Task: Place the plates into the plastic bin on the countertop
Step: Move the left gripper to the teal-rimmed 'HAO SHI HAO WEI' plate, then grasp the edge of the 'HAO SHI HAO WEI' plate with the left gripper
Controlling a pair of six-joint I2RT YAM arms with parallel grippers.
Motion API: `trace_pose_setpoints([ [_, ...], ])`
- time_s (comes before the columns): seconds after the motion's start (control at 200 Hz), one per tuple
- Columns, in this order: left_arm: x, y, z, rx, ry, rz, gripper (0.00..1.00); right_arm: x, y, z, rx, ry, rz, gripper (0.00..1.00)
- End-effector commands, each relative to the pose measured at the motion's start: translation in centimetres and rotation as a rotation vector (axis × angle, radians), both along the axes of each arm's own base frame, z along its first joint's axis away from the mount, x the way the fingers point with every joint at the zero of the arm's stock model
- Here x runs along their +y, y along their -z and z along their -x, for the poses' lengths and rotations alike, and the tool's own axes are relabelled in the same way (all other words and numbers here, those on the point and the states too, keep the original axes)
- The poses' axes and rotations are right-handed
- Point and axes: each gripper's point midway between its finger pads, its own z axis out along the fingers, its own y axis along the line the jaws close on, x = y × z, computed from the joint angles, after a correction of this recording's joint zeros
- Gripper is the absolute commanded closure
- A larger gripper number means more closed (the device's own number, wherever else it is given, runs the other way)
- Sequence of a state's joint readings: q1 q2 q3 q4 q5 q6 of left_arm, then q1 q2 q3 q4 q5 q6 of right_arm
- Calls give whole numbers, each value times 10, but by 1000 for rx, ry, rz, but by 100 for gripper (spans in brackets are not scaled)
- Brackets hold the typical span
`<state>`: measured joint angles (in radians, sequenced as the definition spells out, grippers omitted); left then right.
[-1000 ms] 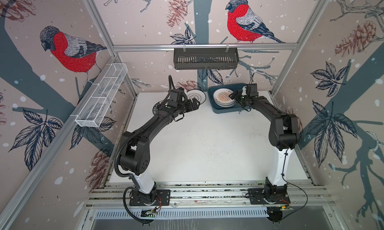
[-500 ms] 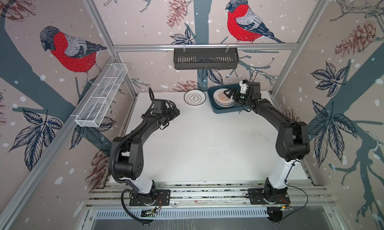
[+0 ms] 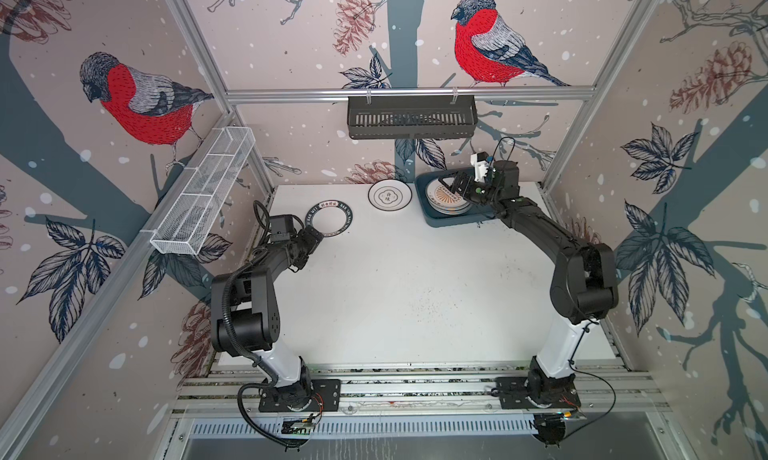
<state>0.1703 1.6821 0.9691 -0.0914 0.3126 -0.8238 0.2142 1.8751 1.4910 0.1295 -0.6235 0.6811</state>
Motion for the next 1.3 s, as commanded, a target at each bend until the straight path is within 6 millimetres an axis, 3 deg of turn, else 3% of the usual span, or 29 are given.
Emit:
trace_pose_setpoints([
  [0.0,4,-1,-14,-42,11,25,11,3,-13,-6,-52,-8,-31,0],
  [0.04,5,7,-14,-23,9,34,11,3,-12,-9,-49,-5,-35,0],
  [0.075,8,0,-24,-48,8,33,11,4,-12,-12,-47,-4,-37,0],
  [0.31,17,20,-48,-36,-13,70,13,-4,-12,-23,-46,50,-31,1],
  [0.49,22,38,-66,-15,-12,89,21,-14,-6,-31,-27,107,-30,0],
  [0.72,24,59,-81,6,-20,119,40,-18,0,-42,0,147,-32,0],
  [0.936,30,70,-81,39,-44,110,66,-20,5,-48,18,175,-34,0],
  [1.296,30,62,-81,18,-54,111,93,-21,8,-47,29,183,-37,1],
])
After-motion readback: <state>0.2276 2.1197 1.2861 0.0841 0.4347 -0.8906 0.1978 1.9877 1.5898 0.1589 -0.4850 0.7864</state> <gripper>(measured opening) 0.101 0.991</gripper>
